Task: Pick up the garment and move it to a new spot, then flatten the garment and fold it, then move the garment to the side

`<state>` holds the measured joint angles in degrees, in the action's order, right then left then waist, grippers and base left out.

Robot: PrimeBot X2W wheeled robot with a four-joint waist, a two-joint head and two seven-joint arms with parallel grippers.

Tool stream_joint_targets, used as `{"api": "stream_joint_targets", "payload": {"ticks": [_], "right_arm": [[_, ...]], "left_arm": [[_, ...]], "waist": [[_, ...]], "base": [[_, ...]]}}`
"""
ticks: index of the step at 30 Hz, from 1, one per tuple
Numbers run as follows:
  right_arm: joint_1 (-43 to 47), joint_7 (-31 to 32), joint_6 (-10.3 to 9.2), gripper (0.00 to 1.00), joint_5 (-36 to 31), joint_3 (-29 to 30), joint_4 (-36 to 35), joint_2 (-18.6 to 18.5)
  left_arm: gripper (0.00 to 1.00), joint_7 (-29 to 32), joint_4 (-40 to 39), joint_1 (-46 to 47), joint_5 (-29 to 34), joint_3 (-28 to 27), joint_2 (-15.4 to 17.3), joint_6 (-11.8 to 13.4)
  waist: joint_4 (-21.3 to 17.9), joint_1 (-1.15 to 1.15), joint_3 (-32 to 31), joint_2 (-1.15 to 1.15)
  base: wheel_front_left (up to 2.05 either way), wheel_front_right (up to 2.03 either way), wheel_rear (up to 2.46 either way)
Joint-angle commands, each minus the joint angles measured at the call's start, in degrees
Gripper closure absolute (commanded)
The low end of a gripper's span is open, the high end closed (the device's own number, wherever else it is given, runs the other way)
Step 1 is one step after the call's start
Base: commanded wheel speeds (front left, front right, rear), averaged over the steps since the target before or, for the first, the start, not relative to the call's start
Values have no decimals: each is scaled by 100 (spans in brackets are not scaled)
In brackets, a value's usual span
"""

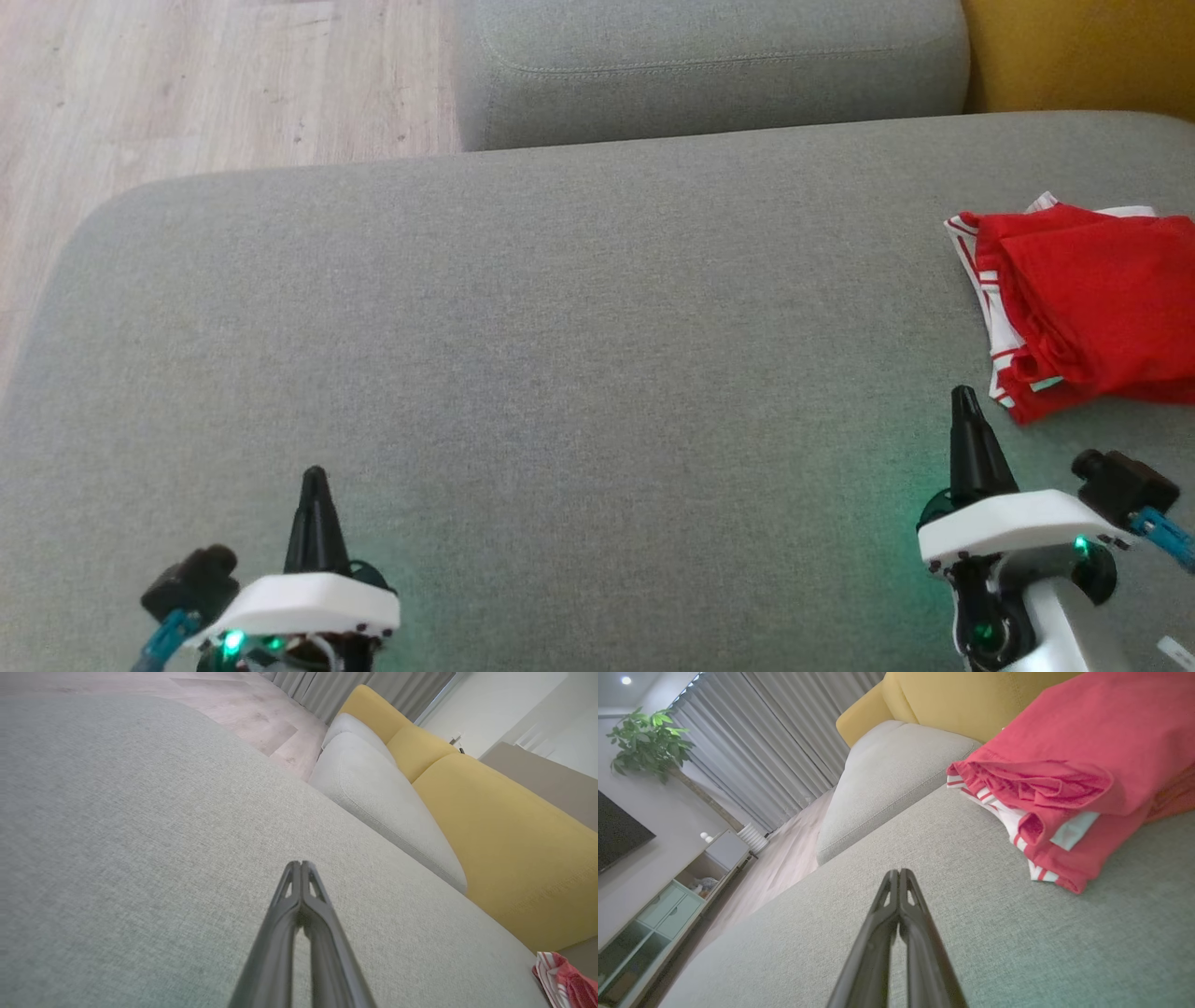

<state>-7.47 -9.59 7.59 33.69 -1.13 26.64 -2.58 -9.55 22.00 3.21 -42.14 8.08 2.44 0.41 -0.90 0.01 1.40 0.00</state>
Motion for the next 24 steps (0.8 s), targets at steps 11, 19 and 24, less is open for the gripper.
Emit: {"api": "stream_joint_targets", "payload": {"ticks": [11, 19, 24], "right_arm": [[-138, 200, -3, 100, 721, 93, -330, -12], [-113, 333, -4, 100, 1204, 156, -417, -14], [-97, 416, -4, 100, 1507, 196, -472, -15]], "left_arm": [[100, 202, -260, 245, -611, -262, 14, -130], [100, 334, -310, 250, -1026, -375, 17, -192], [100, 417, -341, 253, -1285, -445, 18, -231]], "waist": [[10, 0, -14, 0], [18, 0, -24, 0], [22, 0, -30, 0]], "base": [[0, 0, 0], [0, 0, 0], [0, 0, 0]]}}
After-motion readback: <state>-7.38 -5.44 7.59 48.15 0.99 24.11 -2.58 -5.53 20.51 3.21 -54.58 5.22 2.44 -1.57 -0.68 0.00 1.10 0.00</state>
